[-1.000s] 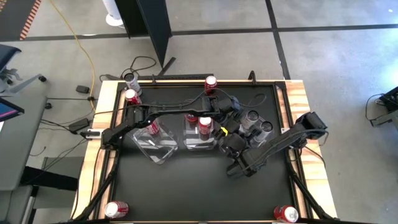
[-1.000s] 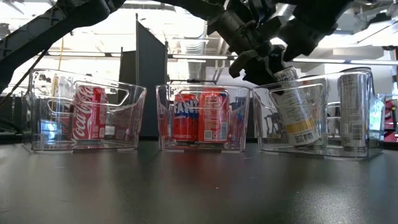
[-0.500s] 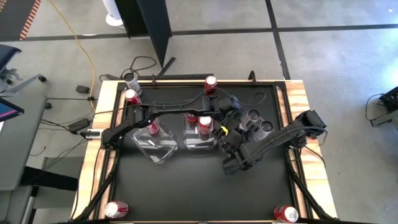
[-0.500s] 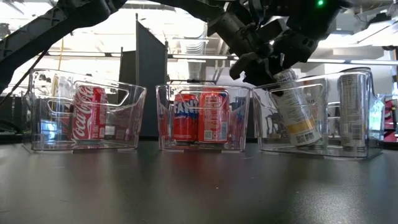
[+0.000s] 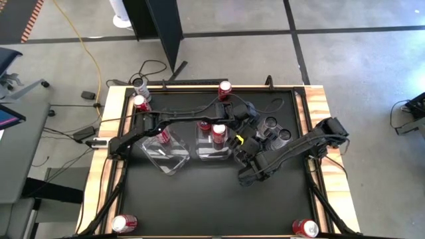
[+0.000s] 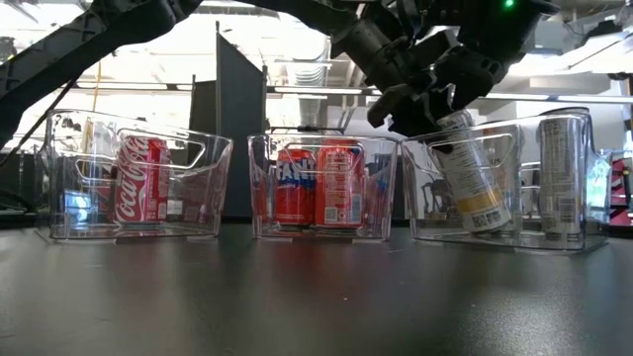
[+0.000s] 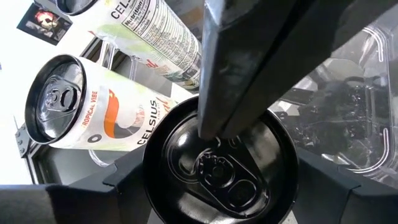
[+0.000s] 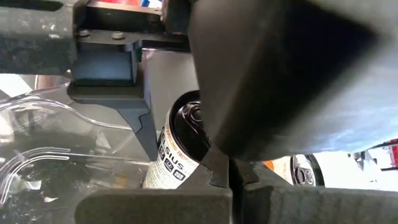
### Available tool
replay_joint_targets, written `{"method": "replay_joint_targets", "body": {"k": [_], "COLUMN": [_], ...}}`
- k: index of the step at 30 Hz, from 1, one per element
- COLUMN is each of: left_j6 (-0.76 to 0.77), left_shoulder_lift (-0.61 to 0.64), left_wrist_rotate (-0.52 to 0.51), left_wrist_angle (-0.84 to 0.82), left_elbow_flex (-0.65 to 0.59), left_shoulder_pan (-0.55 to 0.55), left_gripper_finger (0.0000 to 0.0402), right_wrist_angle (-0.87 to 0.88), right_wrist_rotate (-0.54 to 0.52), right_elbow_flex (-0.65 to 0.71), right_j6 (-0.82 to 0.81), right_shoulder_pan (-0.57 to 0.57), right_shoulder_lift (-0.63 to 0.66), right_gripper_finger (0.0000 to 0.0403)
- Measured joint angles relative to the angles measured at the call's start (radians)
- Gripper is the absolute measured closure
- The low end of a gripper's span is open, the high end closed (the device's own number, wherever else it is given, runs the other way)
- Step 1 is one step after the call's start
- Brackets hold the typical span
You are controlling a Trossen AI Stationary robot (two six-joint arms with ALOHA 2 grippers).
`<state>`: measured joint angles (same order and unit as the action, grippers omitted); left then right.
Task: Sort soda cans
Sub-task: Put the bottom white soda can into the right transparent bin
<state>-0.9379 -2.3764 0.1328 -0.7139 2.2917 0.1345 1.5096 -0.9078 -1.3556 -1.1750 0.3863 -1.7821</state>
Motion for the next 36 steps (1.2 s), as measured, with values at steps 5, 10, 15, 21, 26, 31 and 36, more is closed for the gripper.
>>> {"method": "replay_joint_targets", "body": {"k": [5,10,15,21,26,31,36], "left_j6": [0.007,0.020,0.042,0.037,0.033,0.034,0.038], "left_shoulder_lift": [0.000,0.003,0.011,0.014,0.014,0.014,0.014], "left_wrist_rotate": [-0.010,-0.019,-0.019,-0.019,-0.064,-0.088,-0.105], "left_wrist_angle": [0.003,-0.008,-0.016,-0.037,-0.042,-0.040,-0.039], "left_elbow_flex": [0.000,0.009,0.023,0.023,0.023,0.023,0.023], "left_shoulder_pan": [-0.001,0.000,0.001,0.000,0.000,0.004,0.006], "left_gripper_finger": [0.0107,0.0098,0.0078,0.0053,0.0051,0.0051,0.0051], "right_wrist_angle": [0.005,0.018,0.042,0.046,0.071,0.069,0.065], "right_wrist_rotate": [0.009,0.022,0.031,0.034,0.050,0.054,0.052], "right_elbow_flex": [0.001,0.002,0.003,0.003,0.004,0.004,0.004], "right_j6": [-0.003,-0.014,-0.040,-0.050,-0.083,-0.093,-0.093], "right_shoulder_pan": [0.000,-0.001,-0.002,-0.002,-0.004,-0.004,-0.003], "right_shoulder_lift": [0.000,0.000,0.000,-0.001,-0.001,-0.002,-0.002], "right_gripper_finger": [0.0403,0.0403,0.0403,0.0403,0.0403,0.0403,0.0403]}}
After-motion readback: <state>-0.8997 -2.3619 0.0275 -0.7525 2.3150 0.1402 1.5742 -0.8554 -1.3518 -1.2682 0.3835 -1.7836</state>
